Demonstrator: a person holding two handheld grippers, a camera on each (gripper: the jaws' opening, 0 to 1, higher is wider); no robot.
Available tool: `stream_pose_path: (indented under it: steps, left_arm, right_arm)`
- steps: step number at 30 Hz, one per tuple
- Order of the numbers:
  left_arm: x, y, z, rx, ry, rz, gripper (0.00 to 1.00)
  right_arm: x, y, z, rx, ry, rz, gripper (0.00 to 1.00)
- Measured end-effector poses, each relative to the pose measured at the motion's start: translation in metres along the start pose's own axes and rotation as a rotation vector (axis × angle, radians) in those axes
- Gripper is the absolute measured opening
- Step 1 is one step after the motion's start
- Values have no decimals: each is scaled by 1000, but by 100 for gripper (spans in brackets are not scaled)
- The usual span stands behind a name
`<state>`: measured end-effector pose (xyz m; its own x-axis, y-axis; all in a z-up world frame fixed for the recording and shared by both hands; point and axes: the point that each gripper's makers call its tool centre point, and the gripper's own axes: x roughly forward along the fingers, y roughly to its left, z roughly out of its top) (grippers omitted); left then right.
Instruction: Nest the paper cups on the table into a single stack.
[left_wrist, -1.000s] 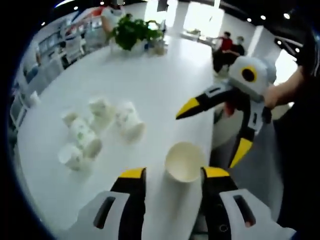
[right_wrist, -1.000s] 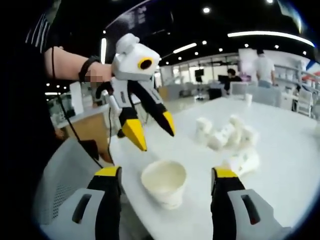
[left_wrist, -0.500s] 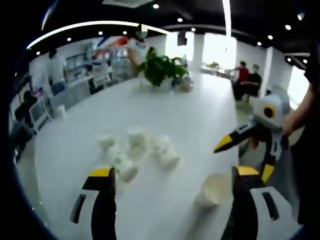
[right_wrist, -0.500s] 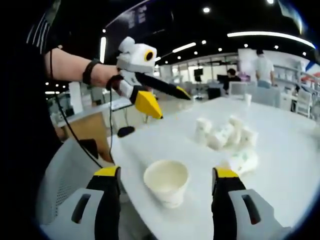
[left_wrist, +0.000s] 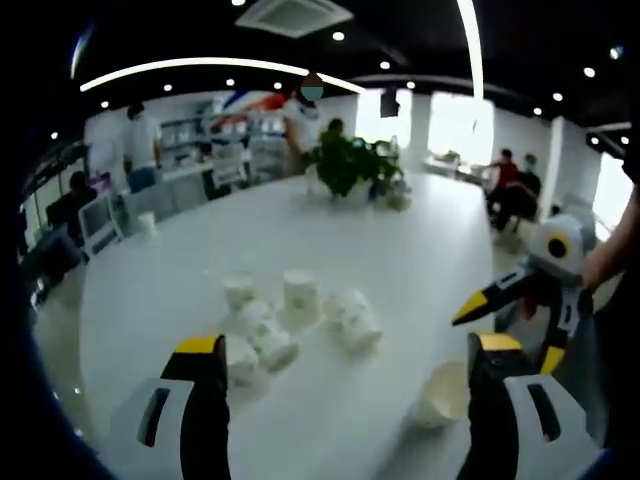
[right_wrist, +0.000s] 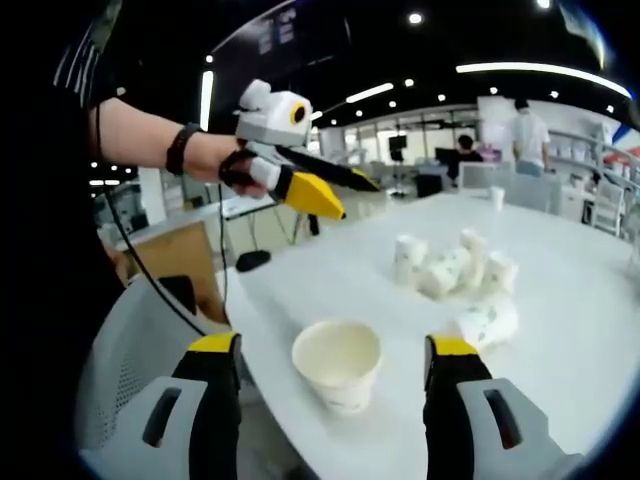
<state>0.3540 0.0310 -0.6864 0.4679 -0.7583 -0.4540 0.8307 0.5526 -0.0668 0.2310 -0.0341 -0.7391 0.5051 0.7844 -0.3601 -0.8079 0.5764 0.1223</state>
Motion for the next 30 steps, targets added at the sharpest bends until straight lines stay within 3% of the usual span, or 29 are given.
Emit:
stream_pose_path:
  steps: [30]
  left_arm:
    - [14,68,-38,-152,23,92,99]
  right_arm:
    - [-6,-4,-4,-7,53,-54,77]
